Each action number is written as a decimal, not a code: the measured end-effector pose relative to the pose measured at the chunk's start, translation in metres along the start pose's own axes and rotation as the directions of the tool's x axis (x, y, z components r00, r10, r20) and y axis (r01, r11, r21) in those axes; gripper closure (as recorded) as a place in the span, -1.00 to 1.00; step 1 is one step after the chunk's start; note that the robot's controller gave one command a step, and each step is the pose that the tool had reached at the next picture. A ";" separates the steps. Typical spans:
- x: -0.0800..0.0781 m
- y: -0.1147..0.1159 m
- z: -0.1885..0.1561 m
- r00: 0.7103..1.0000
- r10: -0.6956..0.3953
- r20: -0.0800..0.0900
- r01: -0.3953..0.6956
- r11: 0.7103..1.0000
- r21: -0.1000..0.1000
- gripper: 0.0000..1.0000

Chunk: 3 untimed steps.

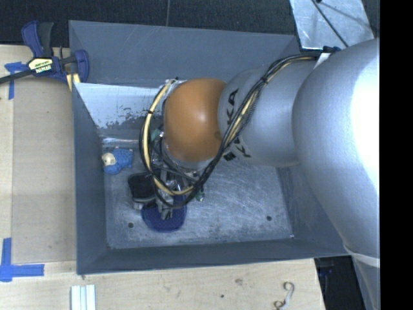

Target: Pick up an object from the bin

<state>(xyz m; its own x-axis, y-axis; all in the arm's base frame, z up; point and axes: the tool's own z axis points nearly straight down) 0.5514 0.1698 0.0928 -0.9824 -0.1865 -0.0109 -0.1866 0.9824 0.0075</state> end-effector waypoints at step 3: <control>0.022 -0.074 -0.078 0.998 0.064 -0.011 -0.064 0.998 0.011 1.00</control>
Offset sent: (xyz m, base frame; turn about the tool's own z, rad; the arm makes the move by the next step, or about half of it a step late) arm 0.0000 0.0000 0.0000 0.0000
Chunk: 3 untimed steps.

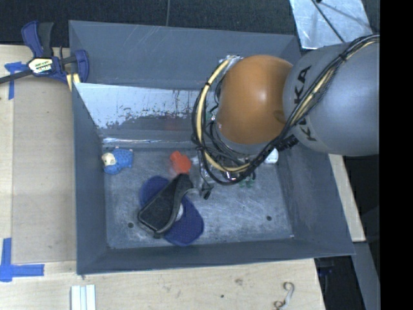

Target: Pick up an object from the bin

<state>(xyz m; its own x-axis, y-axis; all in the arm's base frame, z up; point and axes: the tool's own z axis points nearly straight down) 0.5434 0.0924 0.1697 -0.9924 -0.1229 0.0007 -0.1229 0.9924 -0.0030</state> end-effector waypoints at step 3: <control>-0.032 0.010 0.096 0.921 -0.389 0.001 0.389 0.921 0.000 1.00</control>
Offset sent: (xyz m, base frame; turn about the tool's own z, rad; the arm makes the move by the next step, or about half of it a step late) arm 0.0000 0.0000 0.0000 0.0000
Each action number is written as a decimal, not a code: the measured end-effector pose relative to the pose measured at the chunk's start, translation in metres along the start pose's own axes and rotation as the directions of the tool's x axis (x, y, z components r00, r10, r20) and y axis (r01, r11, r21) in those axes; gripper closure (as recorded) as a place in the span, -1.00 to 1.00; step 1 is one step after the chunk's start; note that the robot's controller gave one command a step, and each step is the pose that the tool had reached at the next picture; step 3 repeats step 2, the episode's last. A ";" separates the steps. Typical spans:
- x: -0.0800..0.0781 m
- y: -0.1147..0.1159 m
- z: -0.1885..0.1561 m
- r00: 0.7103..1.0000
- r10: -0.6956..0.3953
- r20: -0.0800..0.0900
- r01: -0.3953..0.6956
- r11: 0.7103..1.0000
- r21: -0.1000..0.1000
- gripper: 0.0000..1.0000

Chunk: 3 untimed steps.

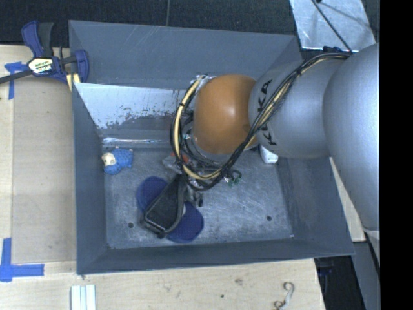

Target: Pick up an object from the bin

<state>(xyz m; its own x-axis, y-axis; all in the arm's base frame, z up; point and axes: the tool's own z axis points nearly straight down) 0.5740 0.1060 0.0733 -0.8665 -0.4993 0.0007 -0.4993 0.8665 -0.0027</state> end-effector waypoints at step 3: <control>-0.011 -0.015 -0.157 0.995 -0.096 0.008 0.096 0.995 0.003 1.00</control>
Offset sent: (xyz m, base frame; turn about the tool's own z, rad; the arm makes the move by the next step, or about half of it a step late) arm 0.0048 0.0046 0.0789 -0.0409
